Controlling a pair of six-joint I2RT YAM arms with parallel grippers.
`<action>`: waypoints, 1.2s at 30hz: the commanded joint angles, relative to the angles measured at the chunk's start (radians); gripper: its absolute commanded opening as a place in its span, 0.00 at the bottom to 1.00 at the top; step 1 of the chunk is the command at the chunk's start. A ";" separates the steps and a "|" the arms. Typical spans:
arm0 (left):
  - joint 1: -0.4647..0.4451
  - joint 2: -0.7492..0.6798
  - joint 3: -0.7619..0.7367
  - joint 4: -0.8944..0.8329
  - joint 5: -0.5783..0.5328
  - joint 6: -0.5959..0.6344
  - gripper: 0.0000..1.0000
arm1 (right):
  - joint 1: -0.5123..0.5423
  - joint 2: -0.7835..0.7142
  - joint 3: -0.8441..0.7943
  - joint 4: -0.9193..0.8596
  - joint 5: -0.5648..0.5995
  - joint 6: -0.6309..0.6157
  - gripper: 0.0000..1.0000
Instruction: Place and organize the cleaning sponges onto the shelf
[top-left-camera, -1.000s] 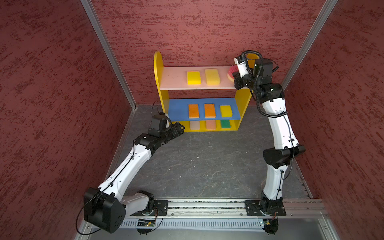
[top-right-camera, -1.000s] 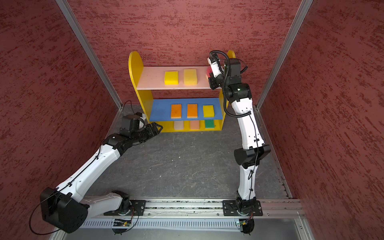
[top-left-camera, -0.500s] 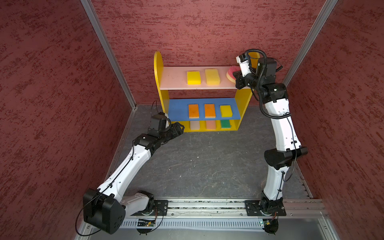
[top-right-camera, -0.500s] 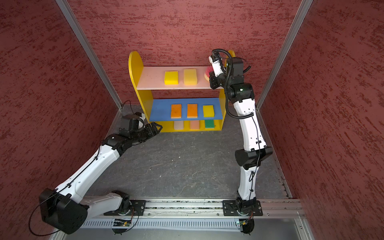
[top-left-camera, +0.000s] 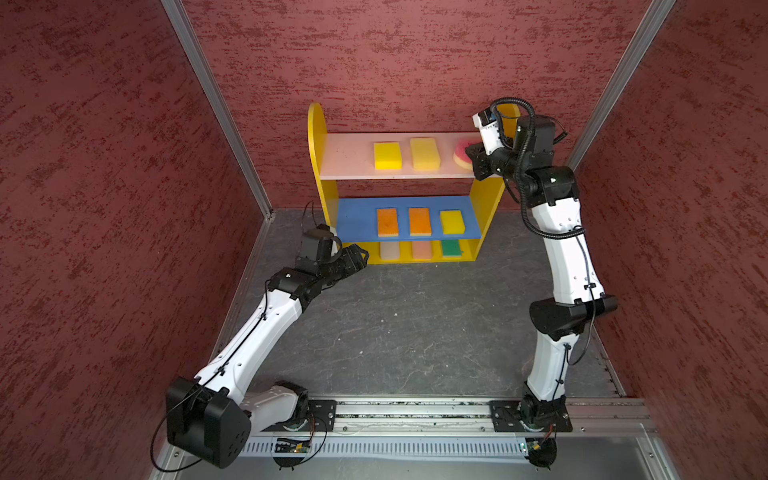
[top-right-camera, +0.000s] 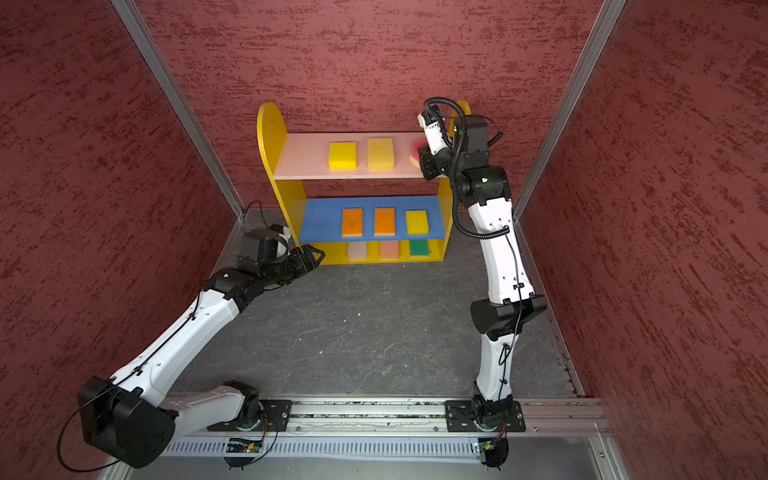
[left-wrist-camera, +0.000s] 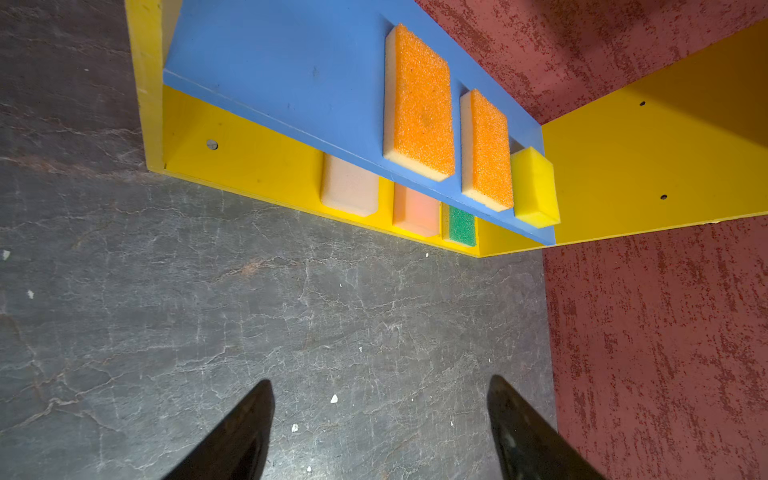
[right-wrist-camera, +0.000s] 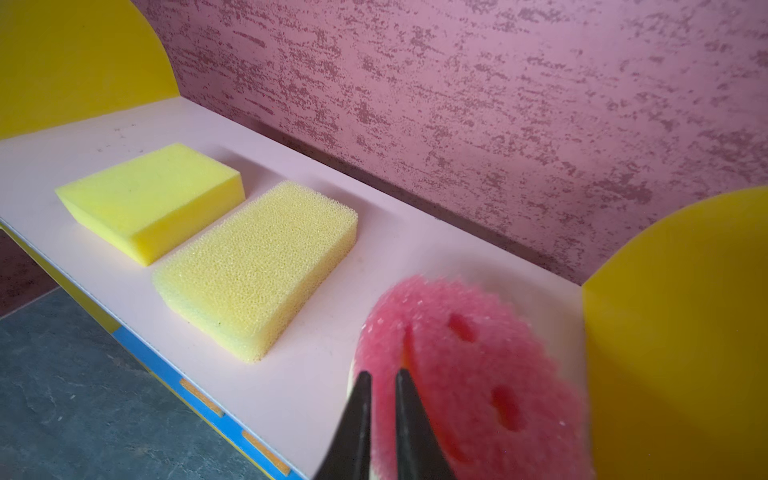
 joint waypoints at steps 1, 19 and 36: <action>0.001 -0.014 0.001 0.009 0.007 0.001 0.80 | -0.005 -0.006 0.014 0.014 -0.028 0.012 0.23; 0.013 -0.135 0.116 -0.066 -0.076 0.093 0.89 | -0.004 -0.241 -0.091 0.069 -0.037 0.184 0.44; 0.031 -0.623 -0.438 0.476 -0.747 0.669 0.99 | -0.004 -1.133 -1.829 0.758 0.534 0.451 0.99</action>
